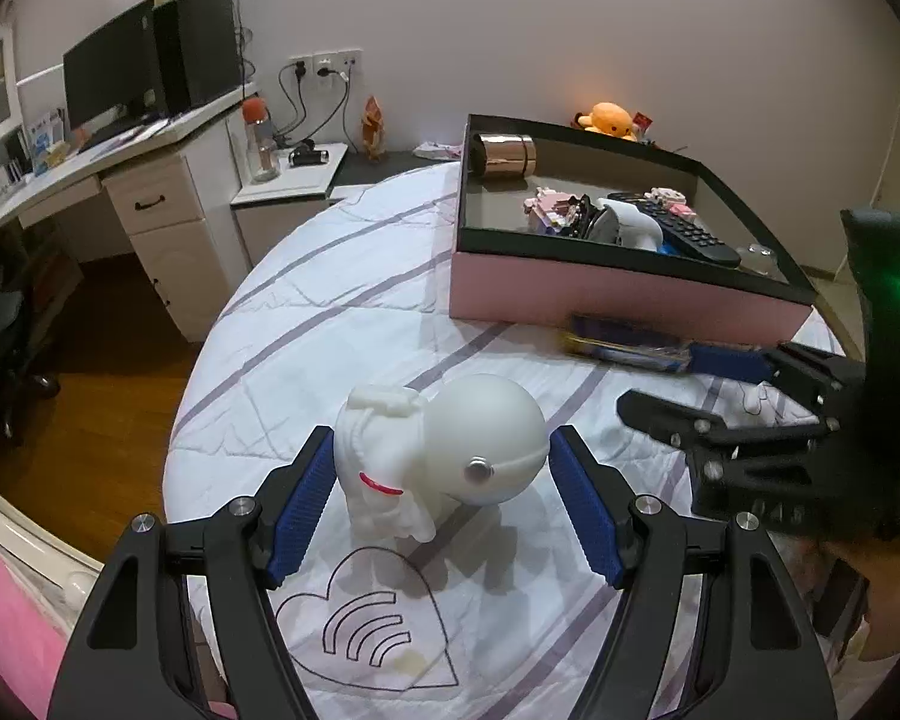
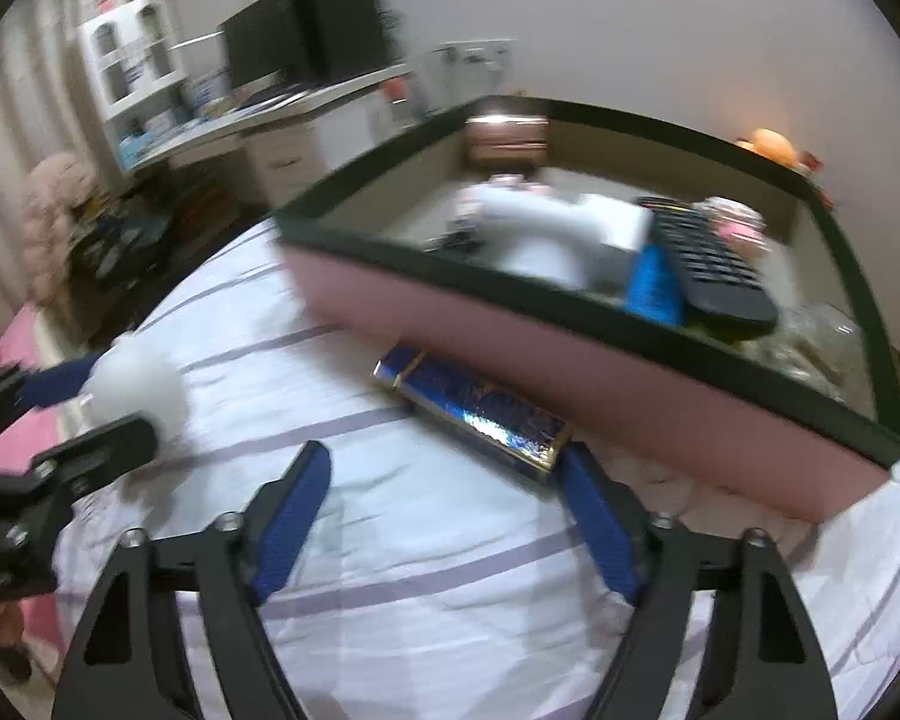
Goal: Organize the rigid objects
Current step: 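Grasp the white astronaut figurine with the left tool while the right tool approaches the blue box, then close the right tool on the blue box and lift both items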
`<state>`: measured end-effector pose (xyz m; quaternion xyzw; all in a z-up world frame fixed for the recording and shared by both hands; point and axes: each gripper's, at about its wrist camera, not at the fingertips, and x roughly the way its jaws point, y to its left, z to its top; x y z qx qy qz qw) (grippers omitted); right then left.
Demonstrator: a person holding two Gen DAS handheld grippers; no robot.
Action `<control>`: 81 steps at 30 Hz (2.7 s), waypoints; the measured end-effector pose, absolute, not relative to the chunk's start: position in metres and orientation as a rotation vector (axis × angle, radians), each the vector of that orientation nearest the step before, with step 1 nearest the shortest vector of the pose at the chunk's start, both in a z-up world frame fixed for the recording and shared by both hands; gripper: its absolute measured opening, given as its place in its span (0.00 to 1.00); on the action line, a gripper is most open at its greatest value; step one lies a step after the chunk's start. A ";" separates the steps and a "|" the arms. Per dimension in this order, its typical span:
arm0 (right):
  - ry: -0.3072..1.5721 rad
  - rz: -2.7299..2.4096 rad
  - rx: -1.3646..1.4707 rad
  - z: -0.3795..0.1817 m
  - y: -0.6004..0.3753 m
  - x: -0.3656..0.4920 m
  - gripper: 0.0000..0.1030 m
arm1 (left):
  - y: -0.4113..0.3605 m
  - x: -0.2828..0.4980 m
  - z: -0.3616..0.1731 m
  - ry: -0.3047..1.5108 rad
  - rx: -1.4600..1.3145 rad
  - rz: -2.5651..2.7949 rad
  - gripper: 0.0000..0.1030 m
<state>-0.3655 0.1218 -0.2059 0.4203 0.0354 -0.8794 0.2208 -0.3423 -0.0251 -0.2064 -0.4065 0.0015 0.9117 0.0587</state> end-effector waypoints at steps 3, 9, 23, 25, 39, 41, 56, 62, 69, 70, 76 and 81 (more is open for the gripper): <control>0.152 -2.432 1.162 -0.204 0.114 -0.361 0.59 | -0.030 -0.341 -0.208 -0.011 -1.231 2.755 0.71; 0.163 -2.458 1.176 -0.207 0.117 -0.379 0.59 | -0.028 -0.339 -0.209 -0.003 -1.224 2.751 0.71; 0.205 -2.403 1.233 -0.214 0.116 -0.363 0.21 | -0.024 -0.346 -0.214 0.015 -1.240 2.733 0.71; 0.189 -2.408 1.257 -0.214 0.125 -0.351 0.20 | -0.025 -0.348 -0.215 -0.011 -1.241 2.739 0.72; 0.133 -2.488 1.245 -0.215 0.134 -0.353 0.30 | -0.017 -0.381 -0.238 -0.108 -1.327 2.707 0.72; 0.134 -2.489 1.236 -0.214 0.133 -0.355 0.32 | -0.018 -0.382 -0.238 -0.143 -1.297 2.692 0.69; 0.060 -2.519 1.156 -0.191 0.157 -0.333 0.20 | -0.002 -0.356 -0.202 -0.012 -1.163 2.735 0.69; 0.015 -2.553 1.065 -0.163 0.169 -0.317 0.20 | 0.008 -0.340 -0.173 0.030 -1.071 2.793 0.69; -0.067 -2.579 0.960 -0.131 0.185 -0.312 0.20 | 0.020 -0.327 -0.135 0.097 -0.951 2.870 0.69; -0.066 -2.581 0.949 -0.127 0.186 -0.311 0.20 | 0.023 -0.326 -0.130 0.112 -0.940 2.872 0.69; -0.049 -2.601 0.897 -0.104 0.194 -0.323 0.20 | 0.042 -0.331 -0.107 0.173 -0.861 2.859 0.69; -0.035 -2.619 0.905 -0.098 0.202 -0.349 0.20 | 0.056 -0.358 -0.094 0.213 -0.834 2.831 0.69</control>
